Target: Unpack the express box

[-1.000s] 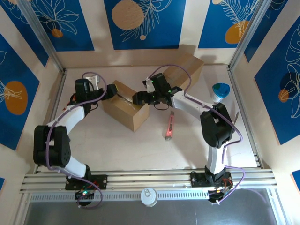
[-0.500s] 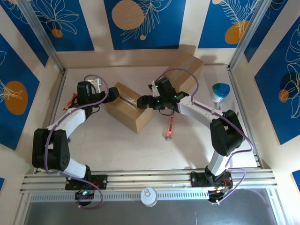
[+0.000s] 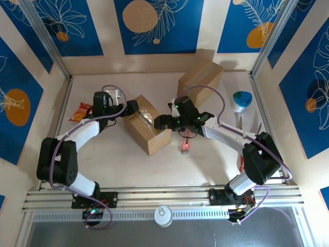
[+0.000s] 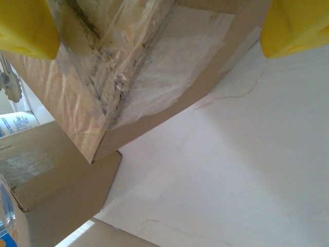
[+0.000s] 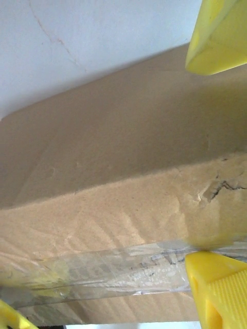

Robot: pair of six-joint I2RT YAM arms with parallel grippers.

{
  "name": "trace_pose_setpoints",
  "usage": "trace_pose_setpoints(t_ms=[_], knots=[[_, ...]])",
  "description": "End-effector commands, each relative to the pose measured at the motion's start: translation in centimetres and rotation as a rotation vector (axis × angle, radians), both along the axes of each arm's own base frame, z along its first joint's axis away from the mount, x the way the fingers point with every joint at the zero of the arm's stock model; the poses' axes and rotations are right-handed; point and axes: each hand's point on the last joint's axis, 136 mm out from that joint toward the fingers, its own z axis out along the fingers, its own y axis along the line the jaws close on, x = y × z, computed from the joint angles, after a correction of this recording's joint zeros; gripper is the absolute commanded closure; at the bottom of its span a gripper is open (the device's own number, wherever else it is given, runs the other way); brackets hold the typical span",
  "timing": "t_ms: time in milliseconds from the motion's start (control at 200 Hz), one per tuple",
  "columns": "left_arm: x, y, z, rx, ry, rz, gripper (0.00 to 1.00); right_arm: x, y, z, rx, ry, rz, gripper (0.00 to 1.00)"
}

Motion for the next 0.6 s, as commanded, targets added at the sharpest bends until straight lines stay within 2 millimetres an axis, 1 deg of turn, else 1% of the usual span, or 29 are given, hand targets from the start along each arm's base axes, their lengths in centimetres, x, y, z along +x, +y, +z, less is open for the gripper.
trace_pose_setpoints(t_ms=[0,120,205,425,595], knots=[[-1.7,-0.4,0.2,0.004,0.013,-0.005,0.00,-0.6,-1.1,-0.8,-0.054,0.026,-0.033,0.10],[-2.4,0.0,0.2,0.018,0.008,0.005,0.00,-0.6,-1.6,-0.6,-0.077,0.029,-0.054,0.03],[-2.3,0.2,0.5,0.035,-0.001,0.011,0.00,-0.7,-1.9,-0.4,-0.084,0.033,-0.067,0.00],[-1.1,0.1,1.0,0.050,-0.008,0.015,0.00,-1.2,-2.0,0.4,-0.058,0.043,-0.077,0.00],[-0.4,-0.3,1.1,0.026,-0.013,0.009,0.00,-1.8,-2.1,0.4,-0.039,0.063,-0.084,0.01]])
